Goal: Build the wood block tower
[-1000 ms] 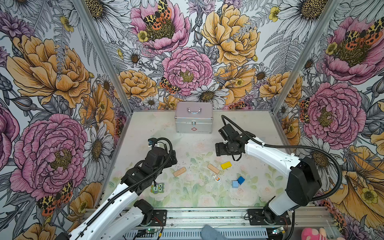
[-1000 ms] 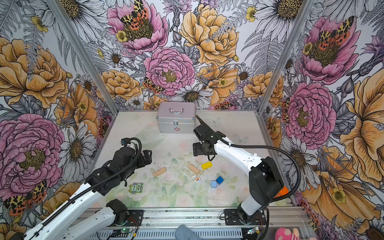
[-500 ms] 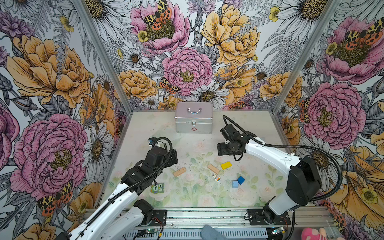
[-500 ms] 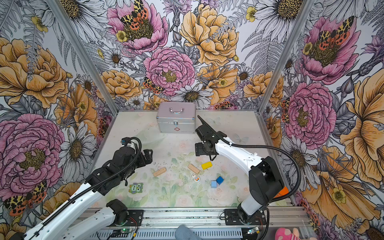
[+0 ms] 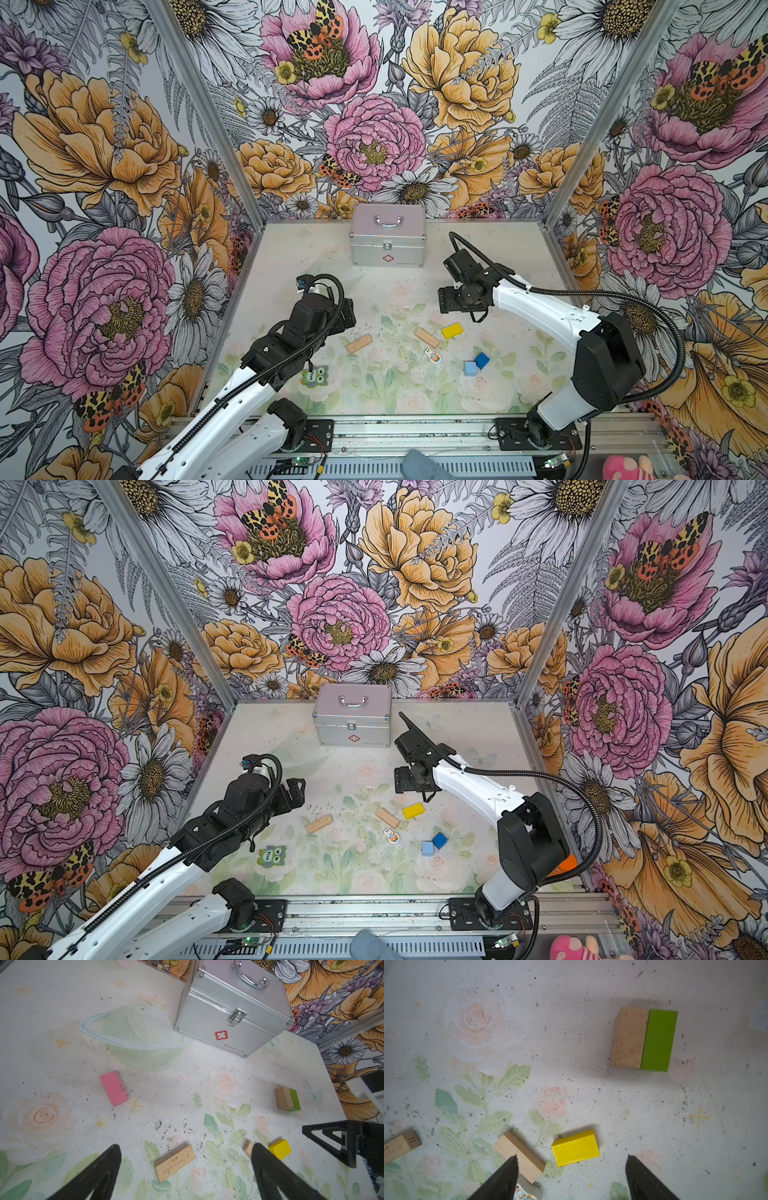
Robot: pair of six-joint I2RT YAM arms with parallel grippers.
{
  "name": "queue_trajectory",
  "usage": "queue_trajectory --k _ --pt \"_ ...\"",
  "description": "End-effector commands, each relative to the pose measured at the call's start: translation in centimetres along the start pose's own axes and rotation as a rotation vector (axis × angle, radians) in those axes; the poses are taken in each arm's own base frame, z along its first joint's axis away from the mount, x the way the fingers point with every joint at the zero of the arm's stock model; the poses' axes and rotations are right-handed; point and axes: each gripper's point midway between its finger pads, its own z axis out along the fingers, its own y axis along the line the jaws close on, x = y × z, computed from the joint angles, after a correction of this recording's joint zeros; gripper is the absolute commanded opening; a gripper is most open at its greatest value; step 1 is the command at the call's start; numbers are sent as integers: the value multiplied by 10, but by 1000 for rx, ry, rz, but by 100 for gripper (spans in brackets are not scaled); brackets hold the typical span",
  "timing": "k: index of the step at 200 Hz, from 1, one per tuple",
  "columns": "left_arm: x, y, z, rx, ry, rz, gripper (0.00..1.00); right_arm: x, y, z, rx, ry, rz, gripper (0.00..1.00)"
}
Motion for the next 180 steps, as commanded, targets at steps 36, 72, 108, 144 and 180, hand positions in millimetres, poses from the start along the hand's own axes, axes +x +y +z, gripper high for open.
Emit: queue_trajectory --k 36,72,108,144,180 --pt "-4 -2 0 16 -18 -22 99 -5 0 -6 -9 -20 1 83" --pt "10 10 12 -34 24 -21 99 -9 8 -9 -34 -24 -7 83" --pt "17 21 22 -69 59 -40 99 -11 14 -9 -46 -24 -18 84" --pt "21 28 26 -78 77 -67 99 -10 14 -8 -45 -20 -19 84" --pt "25 29 26 -73 86 -73 99 -6 17 -6 -55 -7 -22 84"
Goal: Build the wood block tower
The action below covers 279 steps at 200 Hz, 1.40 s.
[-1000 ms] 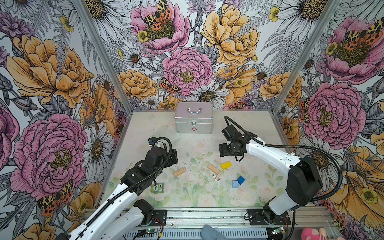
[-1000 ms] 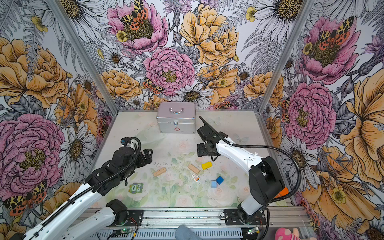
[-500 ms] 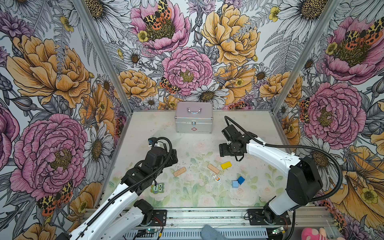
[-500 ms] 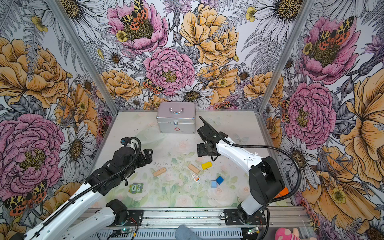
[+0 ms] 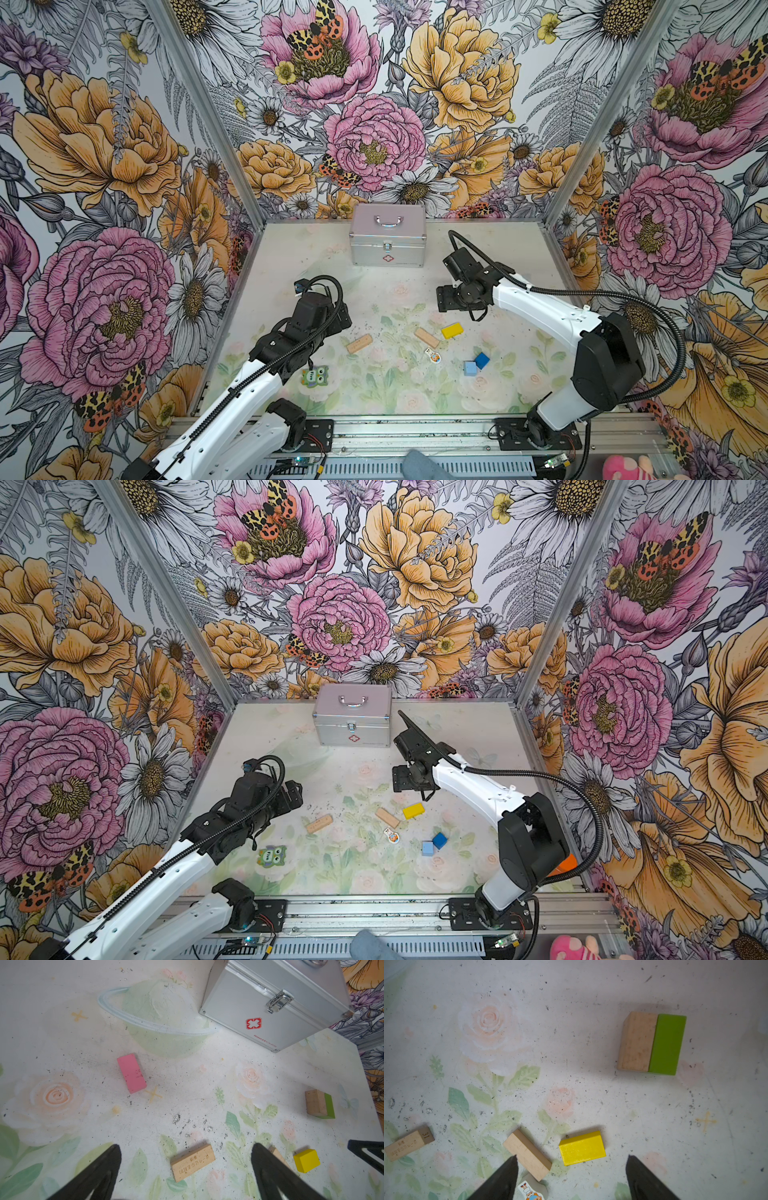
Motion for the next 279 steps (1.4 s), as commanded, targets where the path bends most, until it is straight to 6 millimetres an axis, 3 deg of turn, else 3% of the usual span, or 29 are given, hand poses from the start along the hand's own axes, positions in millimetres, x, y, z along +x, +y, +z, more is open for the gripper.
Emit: queue_trajectory --k 1,50,102,132,188,231,279 --pt "4 -2 1 27 12 -20 99 -3 9 -2 -22 -5 -13 84" --pt "7 -1 -5 58 3 -52 99 24 30 19 -51 59 -39 81" --pt "5 -1 -10 74 -15 -48 99 41 56 36 -97 116 -80 61" --pt "8 -4 -10 97 5 -49 99 49 64 43 -111 143 -103 59" --pt "9 -3 -11 99 0 -48 99 71 72 62 -96 216 -159 60" --pt "8 -3 -11 97 -4 -46 99 74 73 73 -67 230 -180 59" --pt "7 -3 -10 91 -7 -45 99 73 69 85 -26 239 -178 48"
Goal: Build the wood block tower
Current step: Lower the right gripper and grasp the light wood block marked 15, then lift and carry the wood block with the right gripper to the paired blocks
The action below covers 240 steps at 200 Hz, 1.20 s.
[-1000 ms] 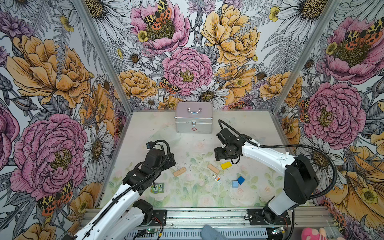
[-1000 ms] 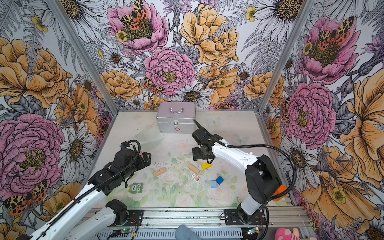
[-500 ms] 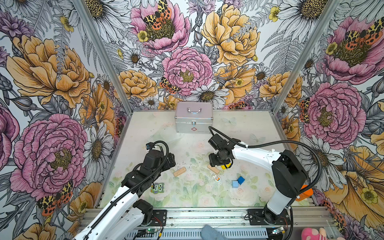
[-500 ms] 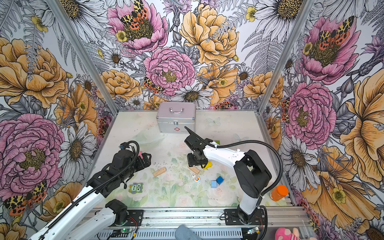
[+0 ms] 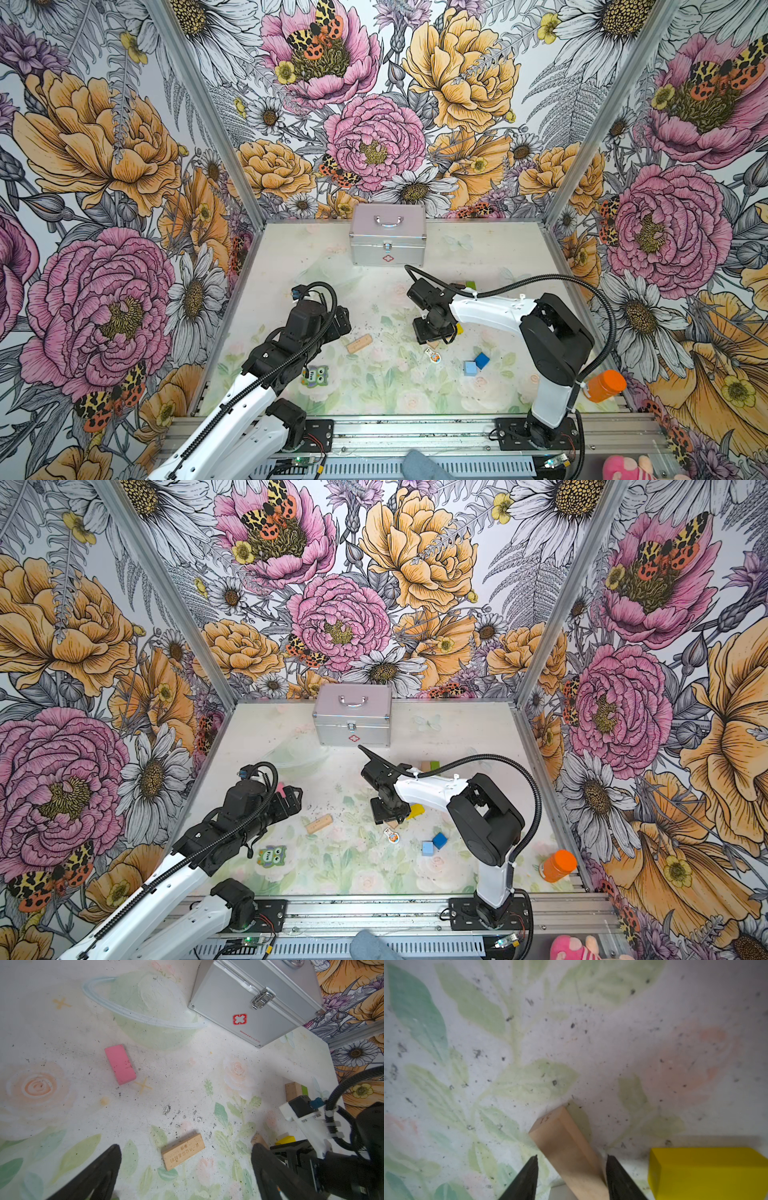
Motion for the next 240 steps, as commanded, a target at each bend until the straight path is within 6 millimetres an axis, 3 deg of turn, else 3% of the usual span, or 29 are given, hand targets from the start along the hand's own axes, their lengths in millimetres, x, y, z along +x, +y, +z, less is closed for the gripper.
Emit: queue_trajectory --k 1,29,65,136,240 --pt "-2 -1 1 11 -9 -9 99 -11 0 2 30 -27 -5 48" --pt "-3 0 1 7 -11 -6 99 -17 -3 4 53 -34 4 38" --pt "-4 0 1 6 -13 -3 99 -25 -8 2 65 -50 25 33" --pt "-6 -2 0 6 -17 -2 99 -41 -27 -16 59 -99 74 30" --pt "-9 -4 0 7 -18 -1 99 -59 -38 -19 51 -119 108 29"
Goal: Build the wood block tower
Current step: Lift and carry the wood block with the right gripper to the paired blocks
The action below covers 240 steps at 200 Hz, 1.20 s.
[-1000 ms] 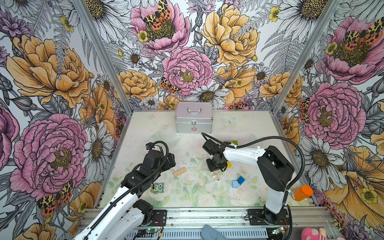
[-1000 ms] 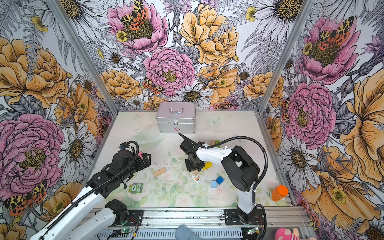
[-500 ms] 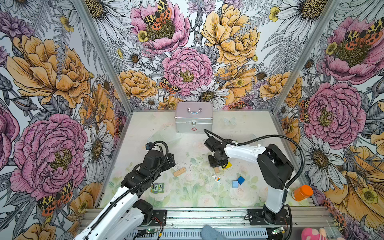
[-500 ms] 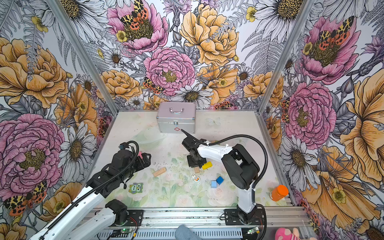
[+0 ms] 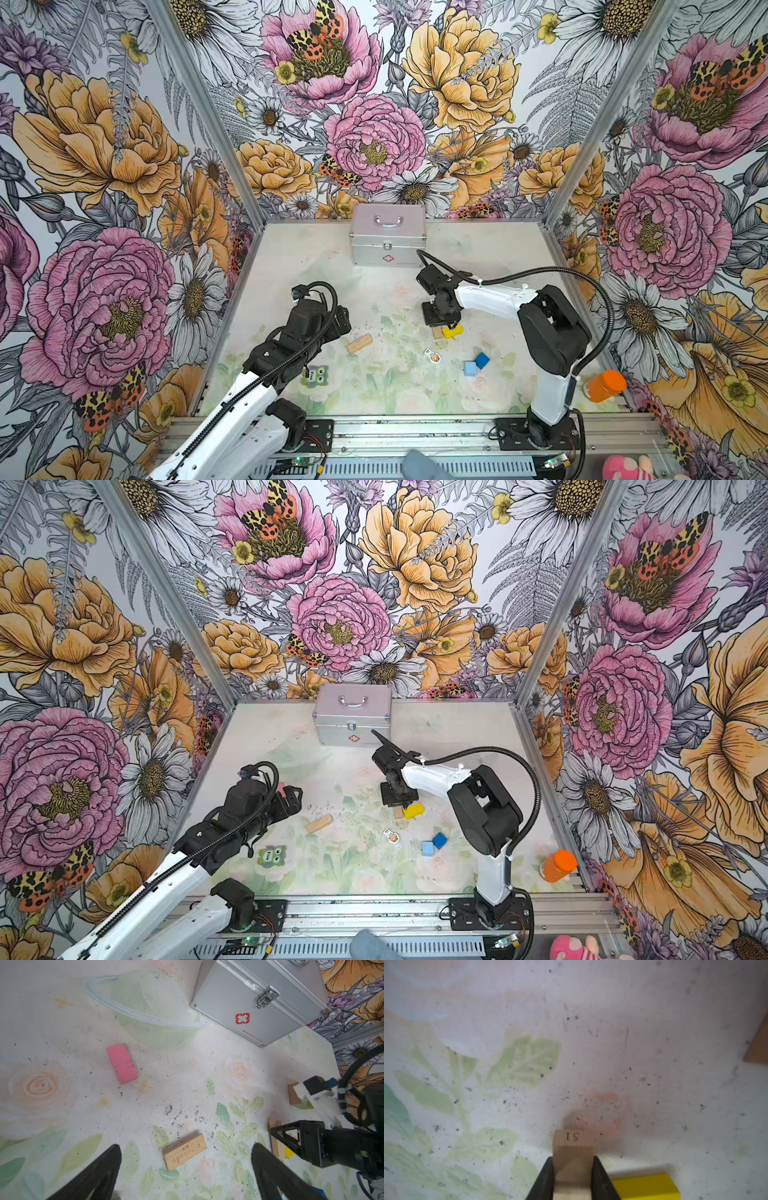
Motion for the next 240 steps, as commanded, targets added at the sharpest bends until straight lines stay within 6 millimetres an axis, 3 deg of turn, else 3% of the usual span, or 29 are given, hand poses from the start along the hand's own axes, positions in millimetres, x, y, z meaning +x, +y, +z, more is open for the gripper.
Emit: queue_trajectory --k 1,81,178,240 --pt "-10 -6 -3 21 -26 0 99 -18 2 -11 -8 -49 -1 29" --pt "-15 -10 -4 25 -32 5 99 -39 -14 -29 -27 -100 36 29" --pt "-21 -16 -1 24 -33 17 99 -65 -66 -63 15 -165 100 28" --pt "-25 -20 4 23 -32 23 99 -93 -96 -69 38 -185 141 28"
